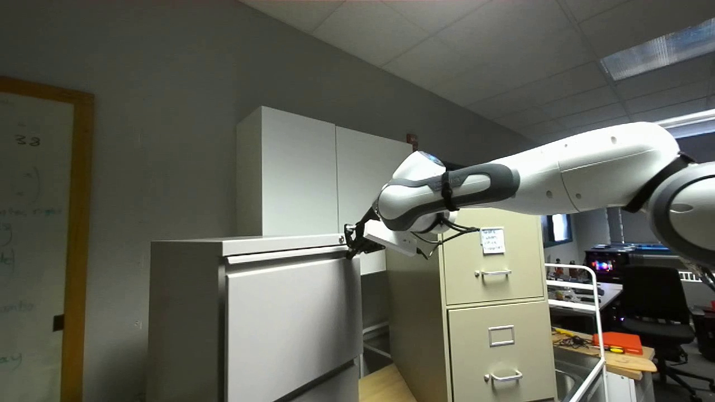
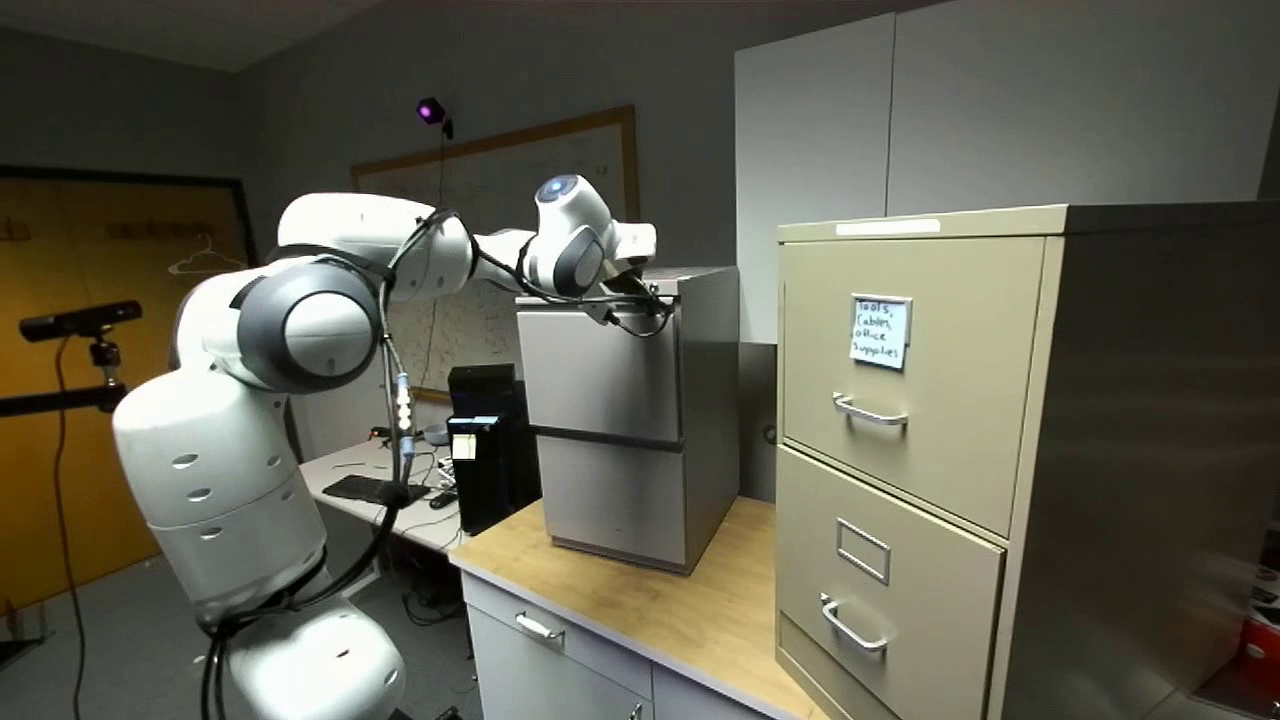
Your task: Close the drawer
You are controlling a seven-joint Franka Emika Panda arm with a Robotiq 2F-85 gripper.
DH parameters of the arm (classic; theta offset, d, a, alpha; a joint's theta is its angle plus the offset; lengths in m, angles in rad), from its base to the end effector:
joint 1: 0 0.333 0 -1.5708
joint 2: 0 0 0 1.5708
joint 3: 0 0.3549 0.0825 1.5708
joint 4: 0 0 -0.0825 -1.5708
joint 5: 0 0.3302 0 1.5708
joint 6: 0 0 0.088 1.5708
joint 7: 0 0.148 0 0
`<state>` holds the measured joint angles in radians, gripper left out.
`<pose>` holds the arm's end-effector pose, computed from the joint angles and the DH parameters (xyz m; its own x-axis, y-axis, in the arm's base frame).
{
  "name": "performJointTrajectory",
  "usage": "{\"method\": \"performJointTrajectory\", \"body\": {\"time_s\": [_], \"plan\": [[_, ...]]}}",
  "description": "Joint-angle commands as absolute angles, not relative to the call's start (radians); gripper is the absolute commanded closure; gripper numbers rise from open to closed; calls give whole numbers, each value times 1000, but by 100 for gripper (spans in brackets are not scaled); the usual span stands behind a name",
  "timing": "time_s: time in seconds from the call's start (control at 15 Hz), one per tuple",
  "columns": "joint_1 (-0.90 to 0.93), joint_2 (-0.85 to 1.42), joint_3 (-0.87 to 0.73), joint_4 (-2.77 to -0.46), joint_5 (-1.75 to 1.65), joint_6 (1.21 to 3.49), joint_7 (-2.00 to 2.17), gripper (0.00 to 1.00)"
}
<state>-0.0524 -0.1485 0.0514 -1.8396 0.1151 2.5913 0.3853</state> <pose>0.5375 0.0023 0.7153 0.5695 -0.4598 0.6814 -0.2475 -0.8864 -0.3912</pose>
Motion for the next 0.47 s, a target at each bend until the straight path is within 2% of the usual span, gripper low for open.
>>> {"method": "performJointTrajectory", "body": {"time_s": [0.0,0.4], "plan": [[-22,-30,32,-1695,177,2584,319,100],[-22,9,25,-1634,191,2536,303,100]]}}
